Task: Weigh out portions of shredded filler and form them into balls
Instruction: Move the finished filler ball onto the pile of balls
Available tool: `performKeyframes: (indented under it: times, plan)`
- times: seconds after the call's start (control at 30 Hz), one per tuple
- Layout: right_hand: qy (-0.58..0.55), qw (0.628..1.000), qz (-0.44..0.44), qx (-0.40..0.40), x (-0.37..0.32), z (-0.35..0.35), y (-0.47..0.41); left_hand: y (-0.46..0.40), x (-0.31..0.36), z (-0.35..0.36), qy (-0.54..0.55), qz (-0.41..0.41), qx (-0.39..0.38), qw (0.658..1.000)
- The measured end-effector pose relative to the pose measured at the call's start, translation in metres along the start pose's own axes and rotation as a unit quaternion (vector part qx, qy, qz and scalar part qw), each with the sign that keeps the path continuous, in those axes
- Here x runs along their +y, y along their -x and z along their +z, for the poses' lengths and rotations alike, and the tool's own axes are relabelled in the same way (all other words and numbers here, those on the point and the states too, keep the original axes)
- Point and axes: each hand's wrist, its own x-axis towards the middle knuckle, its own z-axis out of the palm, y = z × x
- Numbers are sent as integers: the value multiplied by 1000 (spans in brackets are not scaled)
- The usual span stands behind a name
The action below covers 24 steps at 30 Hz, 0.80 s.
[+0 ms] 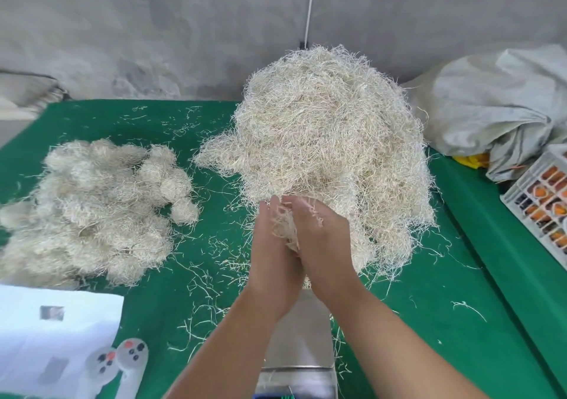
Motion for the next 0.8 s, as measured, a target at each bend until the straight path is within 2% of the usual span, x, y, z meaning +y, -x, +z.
performKeyframes:
  times: [0.07,0.17,0.23,0.3,0.33,0.4,0.5,0.57,0.63,0.67,0.73,0.77,0.8]
  plan:
    - [-37,998,37,21,-2,4,-1,-1,3,4,-67,48,44,996]
    - [-37,997,68,22,-7,11,3,3,1,16,-35,71,116,990]
    - [-41,997,57,-20,-12,11,5,7,-2,17,-21,98,124,987]
    - [-33,998,41,-47,-14,10,4,11,-1,18,12,45,93,995]
    - [-14,999,20,-47,-14,11,5,10,-1,15,35,14,72,997]
    - [96,992,-70,-36,-10,13,7,10,6,10,48,-31,36,998]
    - [253,948,-192,-12,1,13,9,10,23,4,50,-34,-18,998]
    - [321,929,-183,-14,5,4,5,10,28,5,-8,-10,-3,1000]
    - [336,934,-105,-63,7,-3,2,6,25,7,-41,28,59,997]
    - [289,952,-35,-98,8,-3,5,3,22,7,-59,61,96,992]
    - [63,977,128,-161,8,1,11,-1,21,9,-82,94,145,982]
    - [-77,964,190,-169,11,3,11,-2,21,9,-97,109,159,977]
    - [-190,944,234,-137,9,4,11,-3,20,9,-132,148,159,967]
